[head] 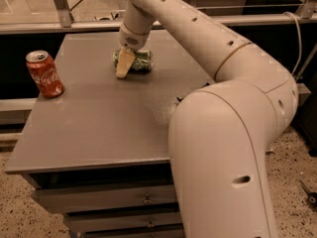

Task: Place green can upright

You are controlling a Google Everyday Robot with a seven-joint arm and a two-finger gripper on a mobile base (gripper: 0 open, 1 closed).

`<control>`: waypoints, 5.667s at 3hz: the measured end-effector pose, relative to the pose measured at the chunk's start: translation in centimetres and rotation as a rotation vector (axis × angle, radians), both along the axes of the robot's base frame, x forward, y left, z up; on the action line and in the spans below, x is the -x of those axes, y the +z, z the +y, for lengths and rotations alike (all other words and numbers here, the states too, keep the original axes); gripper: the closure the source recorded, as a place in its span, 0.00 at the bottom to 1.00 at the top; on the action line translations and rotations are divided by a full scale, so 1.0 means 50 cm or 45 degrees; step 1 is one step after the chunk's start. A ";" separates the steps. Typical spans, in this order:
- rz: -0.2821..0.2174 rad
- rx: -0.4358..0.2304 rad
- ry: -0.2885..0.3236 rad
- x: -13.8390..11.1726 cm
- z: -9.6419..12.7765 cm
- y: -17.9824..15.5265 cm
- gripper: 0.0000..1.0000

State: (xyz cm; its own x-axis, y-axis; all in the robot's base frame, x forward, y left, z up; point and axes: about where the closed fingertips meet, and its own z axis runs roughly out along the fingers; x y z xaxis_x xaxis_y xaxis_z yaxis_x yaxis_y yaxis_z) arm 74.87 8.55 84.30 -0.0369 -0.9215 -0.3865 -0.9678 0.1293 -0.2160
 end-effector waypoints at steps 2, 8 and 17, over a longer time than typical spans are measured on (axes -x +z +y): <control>-0.066 0.003 0.036 0.015 0.005 0.054 0.86; -0.117 -1.221 0.271 0.136 -0.277 0.300 1.00; 0.091 -1.501 0.281 0.139 -0.414 0.111 0.00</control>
Offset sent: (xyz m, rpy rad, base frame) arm -0.0201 -0.0002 0.0727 0.0185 -0.1301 0.0593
